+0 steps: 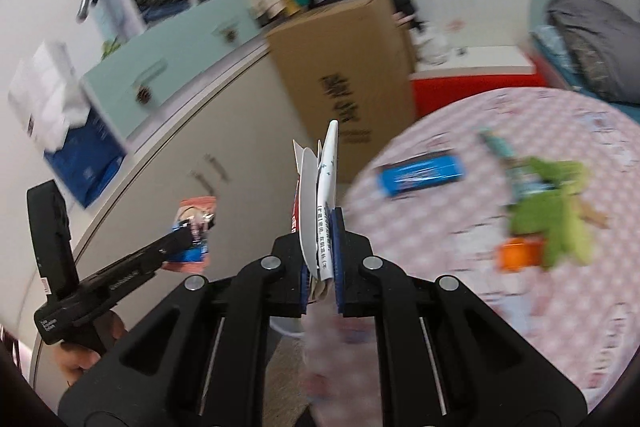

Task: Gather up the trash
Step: 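Carry both items to the wastebasket and open both grippers over it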

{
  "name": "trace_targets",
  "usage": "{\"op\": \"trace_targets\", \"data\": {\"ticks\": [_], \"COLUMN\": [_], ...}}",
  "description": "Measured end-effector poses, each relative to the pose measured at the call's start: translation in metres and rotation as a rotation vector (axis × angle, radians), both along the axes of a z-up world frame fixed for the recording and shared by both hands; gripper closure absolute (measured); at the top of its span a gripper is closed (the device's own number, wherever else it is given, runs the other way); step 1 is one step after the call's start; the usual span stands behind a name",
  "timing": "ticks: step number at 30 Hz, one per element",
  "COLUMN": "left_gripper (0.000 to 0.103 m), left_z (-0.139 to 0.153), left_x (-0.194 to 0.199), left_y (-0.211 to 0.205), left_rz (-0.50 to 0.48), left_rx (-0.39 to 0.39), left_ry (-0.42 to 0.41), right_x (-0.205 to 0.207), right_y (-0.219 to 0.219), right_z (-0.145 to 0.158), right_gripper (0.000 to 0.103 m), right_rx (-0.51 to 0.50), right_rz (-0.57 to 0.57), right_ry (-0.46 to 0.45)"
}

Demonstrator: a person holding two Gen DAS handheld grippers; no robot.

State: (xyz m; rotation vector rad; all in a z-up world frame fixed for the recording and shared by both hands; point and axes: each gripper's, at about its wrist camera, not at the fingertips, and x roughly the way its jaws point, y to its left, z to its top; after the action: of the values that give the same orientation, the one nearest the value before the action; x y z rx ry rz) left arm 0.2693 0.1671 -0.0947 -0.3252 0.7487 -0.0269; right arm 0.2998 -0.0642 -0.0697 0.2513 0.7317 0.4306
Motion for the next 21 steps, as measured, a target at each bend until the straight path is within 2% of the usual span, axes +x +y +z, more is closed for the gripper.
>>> {"op": "trace_targets", "data": {"ticks": [8, 17, 21], "left_gripper": [0.087, 0.087, 0.086], "left_z": [-0.048, -0.104, -0.123], "left_x": [0.001, 0.014, 0.019], "left_y": [0.084, 0.153, 0.173], "left_rz": [0.123, 0.239, 0.287], "left_rx": [-0.014, -0.024, -0.022], "left_ry": [0.084, 0.181, 0.207], "right_x": [0.028, 0.062, 0.078], "right_y": [0.114, 0.196, 0.221], "right_z": [-0.052, -0.113, -0.139], "right_gripper": [0.094, 0.093, 0.092], "right_rx": [-0.035, -0.075, -0.095], "right_rz": [0.152, 0.242, 0.264], "right_ry": [0.091, 0.188, 0.195]}}
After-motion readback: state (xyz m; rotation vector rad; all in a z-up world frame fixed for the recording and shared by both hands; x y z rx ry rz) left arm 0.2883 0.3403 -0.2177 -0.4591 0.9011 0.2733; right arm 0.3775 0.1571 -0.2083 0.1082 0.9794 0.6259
